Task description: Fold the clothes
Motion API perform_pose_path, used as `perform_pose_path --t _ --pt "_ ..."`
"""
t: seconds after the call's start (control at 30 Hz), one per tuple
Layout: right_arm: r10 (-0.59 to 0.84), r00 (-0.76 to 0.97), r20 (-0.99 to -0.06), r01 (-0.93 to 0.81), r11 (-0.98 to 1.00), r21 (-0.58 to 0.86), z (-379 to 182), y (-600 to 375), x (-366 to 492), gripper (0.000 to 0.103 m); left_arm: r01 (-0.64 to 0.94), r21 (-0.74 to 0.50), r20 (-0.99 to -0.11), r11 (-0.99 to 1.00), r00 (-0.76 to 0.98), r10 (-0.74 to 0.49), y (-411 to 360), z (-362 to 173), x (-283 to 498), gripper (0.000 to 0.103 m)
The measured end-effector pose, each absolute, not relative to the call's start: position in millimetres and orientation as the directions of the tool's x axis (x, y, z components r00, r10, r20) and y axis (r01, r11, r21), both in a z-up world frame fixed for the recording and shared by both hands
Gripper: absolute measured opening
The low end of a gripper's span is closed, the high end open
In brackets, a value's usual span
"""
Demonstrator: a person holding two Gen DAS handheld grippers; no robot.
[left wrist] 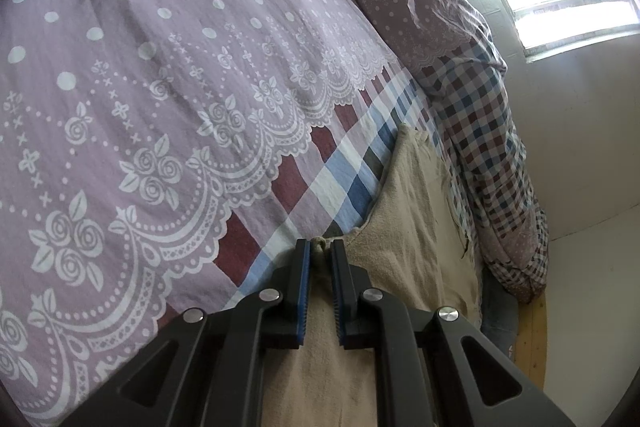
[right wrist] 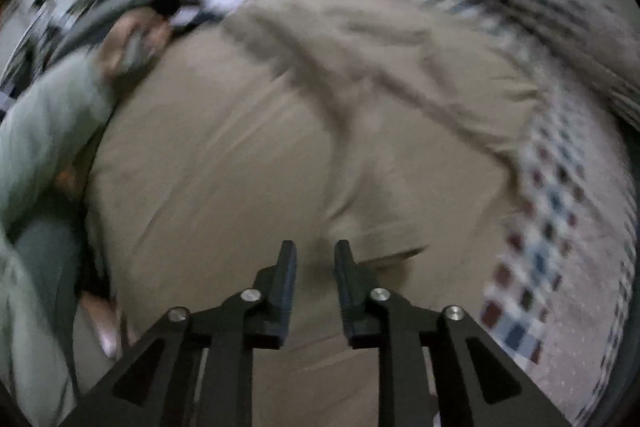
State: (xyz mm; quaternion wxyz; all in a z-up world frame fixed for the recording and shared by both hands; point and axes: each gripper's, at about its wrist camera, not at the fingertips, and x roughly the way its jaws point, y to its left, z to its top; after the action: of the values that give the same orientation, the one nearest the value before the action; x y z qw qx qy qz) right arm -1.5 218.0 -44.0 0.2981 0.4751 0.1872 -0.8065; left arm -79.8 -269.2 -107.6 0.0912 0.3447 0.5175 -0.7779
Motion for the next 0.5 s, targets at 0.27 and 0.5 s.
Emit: perform_pose_path --t 0.27,0.5 --pt "-0.271 -0.351 -0.896 0.671 -0.741 -0.039 -60 215 -9 0.028 0.499 -0.742 -0.631 -0.448 -0.746 0.214 -268 -108 -80 0.012" --pt "-0.221 -0.338 -0.915 0.69 -0.719 -0.082 -83 199 -6 0.028 0.5 -0.741 -0.632 -0.449 -0.746 0.211 -267 -107 -80 0.012"
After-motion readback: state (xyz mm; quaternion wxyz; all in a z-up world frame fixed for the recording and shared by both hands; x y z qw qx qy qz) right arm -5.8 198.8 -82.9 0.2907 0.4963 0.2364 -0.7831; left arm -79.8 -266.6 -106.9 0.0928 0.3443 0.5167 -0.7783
